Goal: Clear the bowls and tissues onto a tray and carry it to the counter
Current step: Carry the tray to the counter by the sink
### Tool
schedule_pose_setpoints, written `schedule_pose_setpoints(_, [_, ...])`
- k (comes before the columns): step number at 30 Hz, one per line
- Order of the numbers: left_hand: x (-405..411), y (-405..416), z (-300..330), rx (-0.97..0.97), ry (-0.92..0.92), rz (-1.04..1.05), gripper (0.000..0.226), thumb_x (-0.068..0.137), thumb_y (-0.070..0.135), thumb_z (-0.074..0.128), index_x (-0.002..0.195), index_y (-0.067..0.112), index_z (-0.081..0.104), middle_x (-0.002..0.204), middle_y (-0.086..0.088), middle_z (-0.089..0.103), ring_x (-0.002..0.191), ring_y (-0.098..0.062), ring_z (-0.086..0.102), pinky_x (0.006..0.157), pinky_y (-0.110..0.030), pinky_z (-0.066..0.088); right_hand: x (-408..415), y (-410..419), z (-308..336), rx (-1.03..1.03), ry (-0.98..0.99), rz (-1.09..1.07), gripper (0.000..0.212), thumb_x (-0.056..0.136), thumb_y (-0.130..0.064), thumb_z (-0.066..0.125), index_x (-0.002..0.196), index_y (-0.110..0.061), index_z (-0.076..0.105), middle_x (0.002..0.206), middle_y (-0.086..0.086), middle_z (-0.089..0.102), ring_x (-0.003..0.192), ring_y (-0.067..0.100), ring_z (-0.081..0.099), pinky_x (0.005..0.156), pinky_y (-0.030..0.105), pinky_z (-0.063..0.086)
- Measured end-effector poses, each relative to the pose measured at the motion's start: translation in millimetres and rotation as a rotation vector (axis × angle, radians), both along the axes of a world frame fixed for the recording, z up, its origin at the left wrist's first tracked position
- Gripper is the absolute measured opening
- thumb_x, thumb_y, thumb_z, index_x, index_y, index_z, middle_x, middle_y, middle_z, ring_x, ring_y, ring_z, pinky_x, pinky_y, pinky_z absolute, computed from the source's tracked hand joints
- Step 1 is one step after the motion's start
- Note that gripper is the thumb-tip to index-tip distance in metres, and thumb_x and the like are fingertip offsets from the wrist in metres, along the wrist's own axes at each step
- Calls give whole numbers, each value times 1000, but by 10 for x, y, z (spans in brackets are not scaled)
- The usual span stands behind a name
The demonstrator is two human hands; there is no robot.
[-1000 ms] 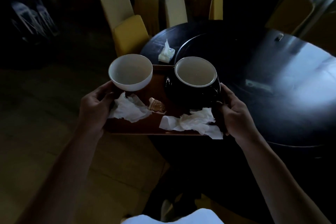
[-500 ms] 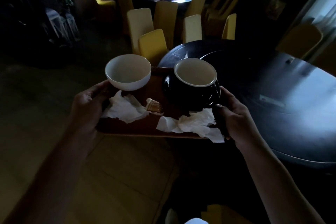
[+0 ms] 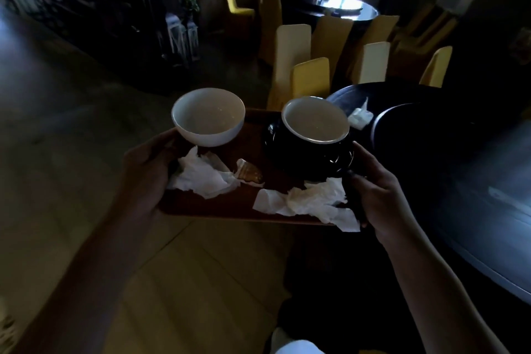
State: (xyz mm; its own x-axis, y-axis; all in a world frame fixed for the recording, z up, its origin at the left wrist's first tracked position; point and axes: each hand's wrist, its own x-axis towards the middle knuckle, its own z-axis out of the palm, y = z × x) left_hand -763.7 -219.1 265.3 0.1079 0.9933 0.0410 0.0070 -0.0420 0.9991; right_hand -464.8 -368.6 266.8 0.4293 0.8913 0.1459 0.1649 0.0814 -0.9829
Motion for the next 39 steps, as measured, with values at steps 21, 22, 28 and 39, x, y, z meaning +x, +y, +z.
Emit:
schedule_pose_setpoints(21, [-1084, 520, -338, 91, 303, 789, 44, 84, 57, 51, 115, 32, 70, 73, 22, 71, 67, 2, 66, 61, -23, 49, -914, 2942, -255, -77, 126, 613, 63, 94, 13, 47, 146, -22, 51, 140, 2, 62, 129, 22, 59, 109, 55, 45])
schedule_pose_setpoints(22, [-1139, 507, -330, 94, 310, 821, 40, 86, 54, 53, 116, 31, 68, 72, 30, 69, 65, 8, 63, 60, -15, 47, -1020, 3071, -259, -84, 122, 657, 63, 95, 12, 46, 146, -23, 51, 141, 2, 61, 130, 23, 58, 110, 56, 44])
schedule_pose_setpoints(28, [-1558, 247, -388, 38, 256, 1005, 25, 87, 48, 55, 103, 59, 70, 87, 33, 72, 81, 8, 66, 84, -40, 54, -1730, 3512, -295, -101, 47, 850, 58, 98, 8, 47, 145, -26, 52, 138, -5, 64, 128, 14, 59, 109, 50, 47])
schedule_pose_setpoints(39, [-2613, -210, -439, -119, 328, 1324, 38, 104, 15, 52, 140, 25, 60, 123, 8, 67, 110, -5, 64, 94, -37, 54, -3353, 3649, -408, -134, -24, 1070, 42, 102, -22, 55, 140, -40, 55, 135, -13, 64, 126, 10, 60, 103, 51, 51])
